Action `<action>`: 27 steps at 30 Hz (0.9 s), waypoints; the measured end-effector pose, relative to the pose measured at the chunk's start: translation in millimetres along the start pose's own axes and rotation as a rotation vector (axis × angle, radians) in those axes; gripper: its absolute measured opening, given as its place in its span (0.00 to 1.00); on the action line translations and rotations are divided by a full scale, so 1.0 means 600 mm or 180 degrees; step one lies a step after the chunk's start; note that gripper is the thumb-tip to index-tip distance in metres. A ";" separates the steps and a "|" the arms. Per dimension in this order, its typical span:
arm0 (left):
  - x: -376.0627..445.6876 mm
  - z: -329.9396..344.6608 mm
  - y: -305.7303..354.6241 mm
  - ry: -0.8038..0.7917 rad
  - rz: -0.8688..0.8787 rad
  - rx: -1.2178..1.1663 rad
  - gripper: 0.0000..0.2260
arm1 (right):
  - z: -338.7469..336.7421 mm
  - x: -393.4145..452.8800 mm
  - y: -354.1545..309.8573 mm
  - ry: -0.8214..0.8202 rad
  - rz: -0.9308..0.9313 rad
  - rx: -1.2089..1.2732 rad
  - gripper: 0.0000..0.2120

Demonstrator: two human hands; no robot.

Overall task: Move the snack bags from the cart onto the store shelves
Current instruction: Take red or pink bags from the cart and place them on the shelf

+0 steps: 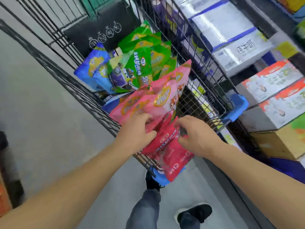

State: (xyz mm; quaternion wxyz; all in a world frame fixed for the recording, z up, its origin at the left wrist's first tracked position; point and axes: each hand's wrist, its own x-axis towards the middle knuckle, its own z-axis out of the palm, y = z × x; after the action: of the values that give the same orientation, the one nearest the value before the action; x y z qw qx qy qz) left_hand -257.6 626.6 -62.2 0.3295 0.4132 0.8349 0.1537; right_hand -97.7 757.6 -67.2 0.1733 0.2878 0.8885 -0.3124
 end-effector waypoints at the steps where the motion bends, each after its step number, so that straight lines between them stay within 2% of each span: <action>1: 0.006 0.004 -0.011 -0.0092 -0.0031 0.0116 0.21 | 0.004 0.010 -0.005 0.0028 0.0036 -0.0018 0.20; 4: 0.026 0.017 -0.019 -0.0462 0.0009 0.1051 0.14 | 0.012 0.031 -0.019 0.0172 0.0086 -0.0009 0.23; 7: 0.043 0.027 -0.016 -0.0585 0.0001 0.1438 0.02 | 0.009 0.040 -0.024 0.0282 0.0154 0.0020 0.24; 11: 0.056 0.023 -0.017 -0.0352 0.0040 0.1391 0.05 | -0.001 0.042 -0.027 0.0505 0.0283 0.0125 0.29; 15: 0.048 -0.015 -0.009 -0.0080 0.0420 0.1370 0.04 | -0.028 0.046 -0.036 0.0798 0.0293 0.0304 0.38; 17: 0.041 -0.039 0.001 -0.0049 0.0630 0.1244 0.05 | -0.040 0.052 -0.042 0.0934 0.0290 0.0646 0.34; 20: 0.031 -0.084 0.028 0.0125 0.0718 0.1262 0.07 | -0.073 0.058 -0.059 0.1043 0.0499 0.1360 0.11; 23: 0.014 -0.140 0.053 0.0391 0.0695 0.0613 0.07 | -0.115 0.033 -0.075 0.1131 0.0511 0.1687 0.08; 27: 0.005 -0.209 0.061 0.0106 0.0570 -0.0617 0.01 | -0.173 -0.024 -0.100 0.1554 0.0375 0.1960 0.09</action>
State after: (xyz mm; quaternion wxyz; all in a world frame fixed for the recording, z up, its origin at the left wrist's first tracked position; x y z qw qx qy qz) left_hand -322.6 653.0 48.3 0.3388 0.4497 0.7813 0.2693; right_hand -137.1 781.6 44.6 -0.1198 0.4427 0.7503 -0.4761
